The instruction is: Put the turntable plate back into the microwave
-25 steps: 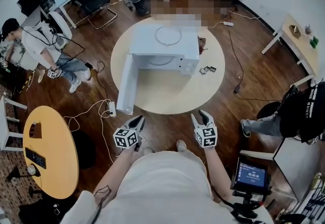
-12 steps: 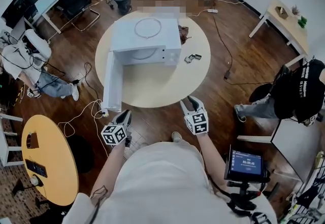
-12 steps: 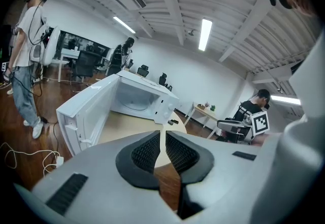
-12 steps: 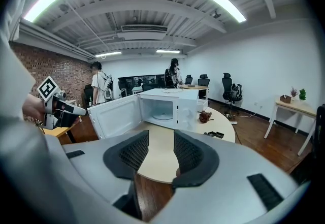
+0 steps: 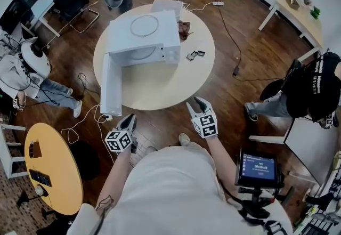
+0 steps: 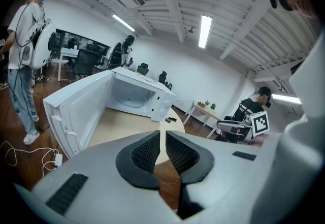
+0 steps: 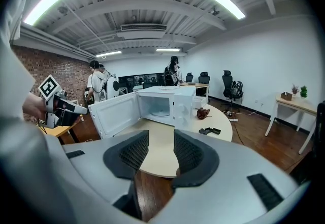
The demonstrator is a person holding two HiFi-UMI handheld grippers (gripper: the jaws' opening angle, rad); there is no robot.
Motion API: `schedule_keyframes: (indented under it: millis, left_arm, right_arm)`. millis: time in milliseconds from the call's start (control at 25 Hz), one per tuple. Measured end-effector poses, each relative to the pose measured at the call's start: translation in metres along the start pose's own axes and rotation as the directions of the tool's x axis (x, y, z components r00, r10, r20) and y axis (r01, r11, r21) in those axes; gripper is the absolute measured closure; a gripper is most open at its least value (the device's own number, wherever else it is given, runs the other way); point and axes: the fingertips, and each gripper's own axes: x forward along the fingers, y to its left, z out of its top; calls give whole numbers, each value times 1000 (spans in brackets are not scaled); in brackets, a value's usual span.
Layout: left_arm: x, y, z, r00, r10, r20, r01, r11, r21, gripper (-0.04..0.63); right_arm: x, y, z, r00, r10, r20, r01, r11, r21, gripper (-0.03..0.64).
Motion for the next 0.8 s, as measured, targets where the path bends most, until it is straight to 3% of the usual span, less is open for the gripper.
schedule_keyframes:
  millis: [520, 680, 800]
  left_arm:
    - [26, -40, -10, 999, 44, 27, -44, 999, -29, 558]
    - [38, -51, -35, 999, 36, 10, -35, 997, -62, 558]
    - [46, -40, -33, 995, 99, 32, -96, 993, -74, 558]
  right_arm:
    - [-10, -50, -9, 998, 49, -36, -50, 998, -47, 463]
    - [-6, -66, -22, 997, 54, -52, -59, 993, -98, 522]
    - [16, -78, -21, 996, 84, -34, -87, 991, -103, 525]
